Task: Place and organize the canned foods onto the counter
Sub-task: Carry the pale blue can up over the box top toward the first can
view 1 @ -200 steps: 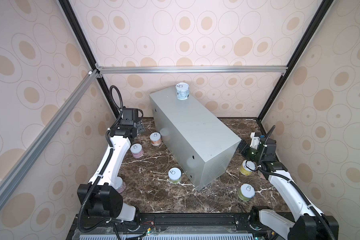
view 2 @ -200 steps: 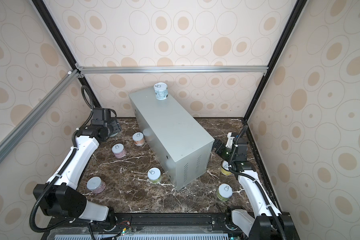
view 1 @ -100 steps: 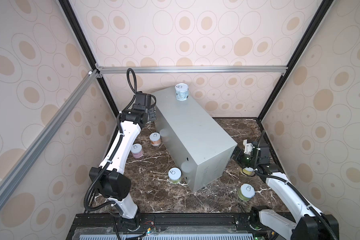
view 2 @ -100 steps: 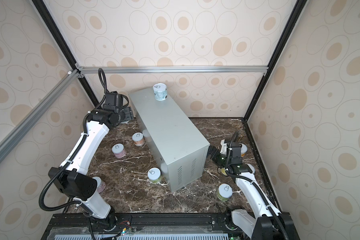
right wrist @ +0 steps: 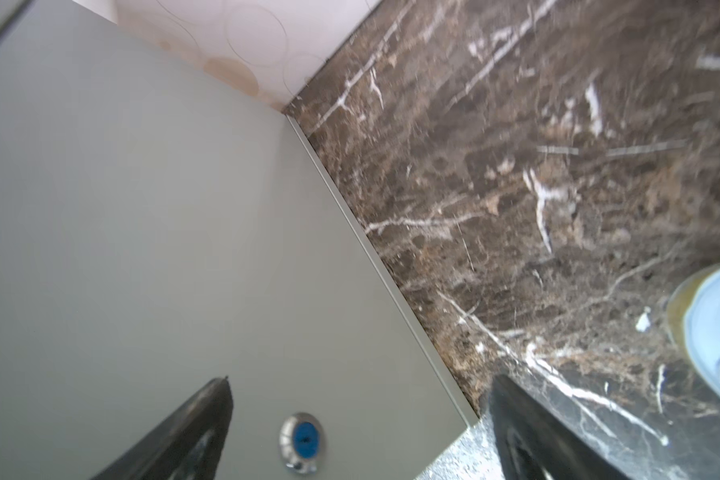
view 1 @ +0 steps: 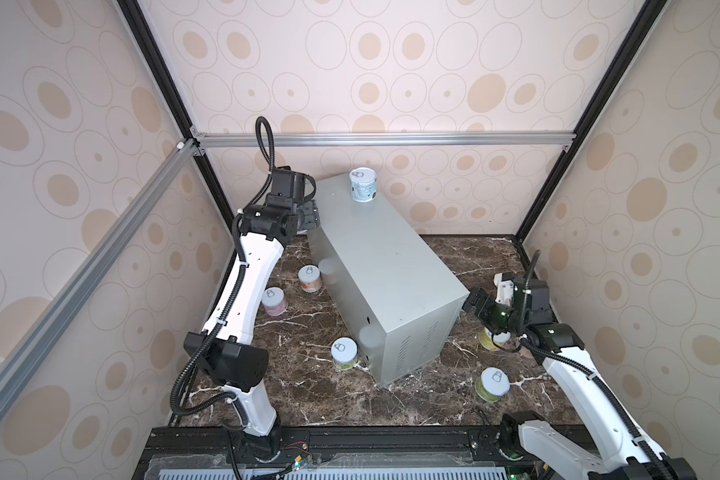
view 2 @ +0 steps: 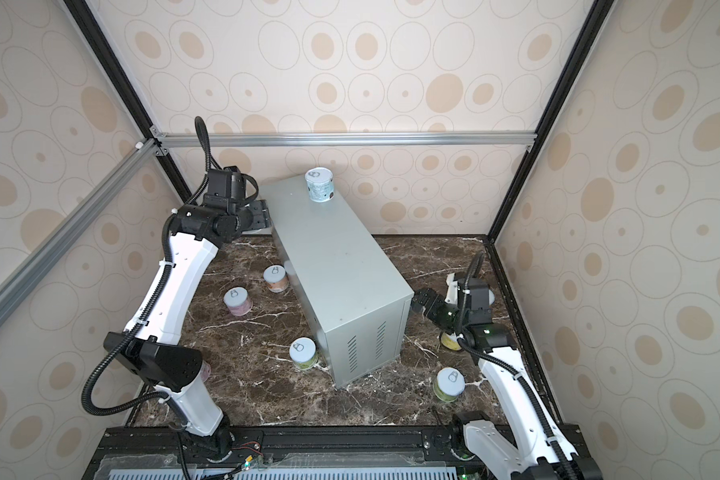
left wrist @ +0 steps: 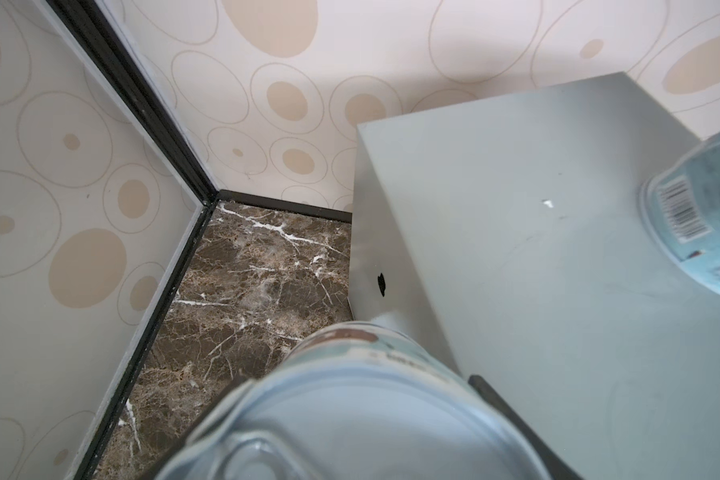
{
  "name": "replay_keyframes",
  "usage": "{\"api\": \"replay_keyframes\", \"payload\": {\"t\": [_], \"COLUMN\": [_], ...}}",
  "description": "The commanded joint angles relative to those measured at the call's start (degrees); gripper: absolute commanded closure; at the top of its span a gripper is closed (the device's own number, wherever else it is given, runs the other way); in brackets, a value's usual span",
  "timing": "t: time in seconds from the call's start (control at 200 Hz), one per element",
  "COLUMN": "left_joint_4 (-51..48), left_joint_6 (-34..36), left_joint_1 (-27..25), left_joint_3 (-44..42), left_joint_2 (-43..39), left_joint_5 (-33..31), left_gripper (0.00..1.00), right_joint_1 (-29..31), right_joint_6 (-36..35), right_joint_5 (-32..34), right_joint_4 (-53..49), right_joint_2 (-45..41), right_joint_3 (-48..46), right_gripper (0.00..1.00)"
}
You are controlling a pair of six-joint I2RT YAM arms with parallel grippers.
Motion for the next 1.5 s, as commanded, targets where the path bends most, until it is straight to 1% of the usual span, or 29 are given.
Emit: {"api": "replay_keyframes", "payload": {"t": [0.0,0.075,0.155,0.3,0.375,0.495,0.61,0.91,1.015,1.185,1.495], "left_joint_4": [-0.9,-0.9,-1.0,-0.4,-1.0,-1.8,-2.2,-2.6,-2.5,-2.5,-2.1], "left_joint_6": [3.2,4.4,5.1,6.2,6.9,7.2,7.2,7.0,7.2,7.6,8.1], "left_joint_1": [-1.5,-2.9,-4.4,-7.7,-9.5,-11.2,-11.2,-11.2,-11.3,-11.3,-10.9], "left_joint_3": [10.1,12.5,14.9,17.6,18.8,18.9,19.2,21.6,22.2,22.4,23.3], "left_joint_2": [1.7,2.1,2.5,3.5,4.5,5.7,7.6,11.6,12.6,14.0,15.5], "left_joint_5": [0.3,-0.2,-1.3,-1.7,-2.9,-4.3,-2.4,-4.3,-4.3,-4.7,-4.7], "left_gripper": [0.31,0.31,0.31,0.31,0.30,0.29,0.29,0.30,0.27,0.21,0.13], "right_joint_1": [-0.3,-0.3,-0.3,-0.3,-0.3,-0.3,-0.3,-0.3,-0.2,-0.2,-0.2], "right_joint_6": [-1.1,-2.2,-5.0,-8.6,-9.8,-10.1,-9.8,-9.0,-8.8,-9.5,-9.3], "right_joint_5": [1.1,1.1,1.2,2.4,3.0,2.9,2.9,0.9,-0.6,0.6,-0.8], "right_joint_4": [-3.9,-5.8,-8.6,-11.8,-12.8,-12.5,-11.3,-9.1,-8.4,-7.5,-6.4], "right_joint_2": [0.3,0.3,0.4,0.0,-0.4,-1.8,-4.1,-5.5,-5.8,-6.4,-5.8], "right_joint_3": [4.1,6.6,9.5,13.3,14.5,13.7,11.0,7.7,5.9,2.9,2.9], "right_gripper": [0.01,0.01,0.01,0.01,0.01,0.01,0.01,0.01,0.01,0.01,0.01]}}
